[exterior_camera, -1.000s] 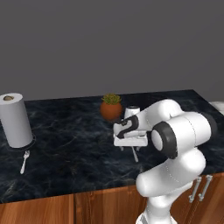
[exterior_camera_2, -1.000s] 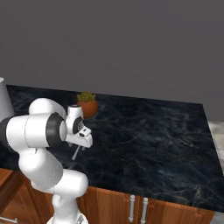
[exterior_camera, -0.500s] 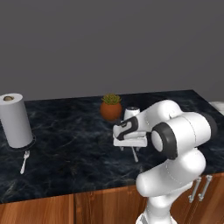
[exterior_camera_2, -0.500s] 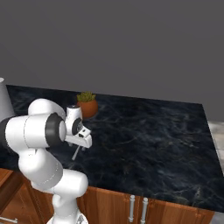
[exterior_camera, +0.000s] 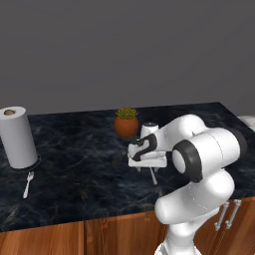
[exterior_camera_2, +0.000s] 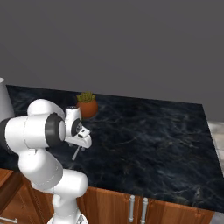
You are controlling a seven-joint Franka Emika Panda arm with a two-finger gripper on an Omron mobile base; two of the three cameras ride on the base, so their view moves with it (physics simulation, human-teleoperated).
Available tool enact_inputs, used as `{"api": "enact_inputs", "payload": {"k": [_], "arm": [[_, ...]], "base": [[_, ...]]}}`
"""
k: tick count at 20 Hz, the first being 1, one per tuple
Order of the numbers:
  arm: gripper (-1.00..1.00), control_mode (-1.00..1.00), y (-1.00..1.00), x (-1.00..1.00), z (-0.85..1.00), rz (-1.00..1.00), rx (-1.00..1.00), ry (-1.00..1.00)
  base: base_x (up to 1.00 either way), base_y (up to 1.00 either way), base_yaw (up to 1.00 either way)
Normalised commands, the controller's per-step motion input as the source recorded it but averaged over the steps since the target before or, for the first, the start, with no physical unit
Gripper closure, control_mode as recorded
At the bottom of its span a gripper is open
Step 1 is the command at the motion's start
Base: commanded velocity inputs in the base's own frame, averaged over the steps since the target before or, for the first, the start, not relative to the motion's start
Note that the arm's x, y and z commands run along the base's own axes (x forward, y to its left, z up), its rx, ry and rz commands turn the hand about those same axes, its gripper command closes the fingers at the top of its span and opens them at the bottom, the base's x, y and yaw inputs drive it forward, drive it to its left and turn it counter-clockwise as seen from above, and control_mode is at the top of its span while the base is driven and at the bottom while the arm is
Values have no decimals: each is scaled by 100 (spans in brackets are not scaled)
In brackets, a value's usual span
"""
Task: Organize the utensils by type. Pick up the wooden spoons from the counter and place them in the open cabinet. Then pick up the metallic utensils from the counter and place them in the open drawer.
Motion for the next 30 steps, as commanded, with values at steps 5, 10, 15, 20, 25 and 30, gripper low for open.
{"api": "enact_inputs", "payload": {"k": [5, 10, 15, 20, 25, 30], "arm": [[100, -100, 10, -8, -38, -9, 3, -12], [100, -100, 13, -6, -15, -12, 1, -2], [100, -100, 24, -5, -19, -9, 0, 0], [100, -100, 32, -5, -18, -1, -2, 1], [100, -100, 30, -11, -18, 0, 0, 0], [100, -100, 22, -8, -5, 0, 0, 2]], "base": [[0, 0, 0], [0, 0, 0], [0, 0, 0], [0, 0, 0], [0, 0, 0], [0, 0, 0]]}}
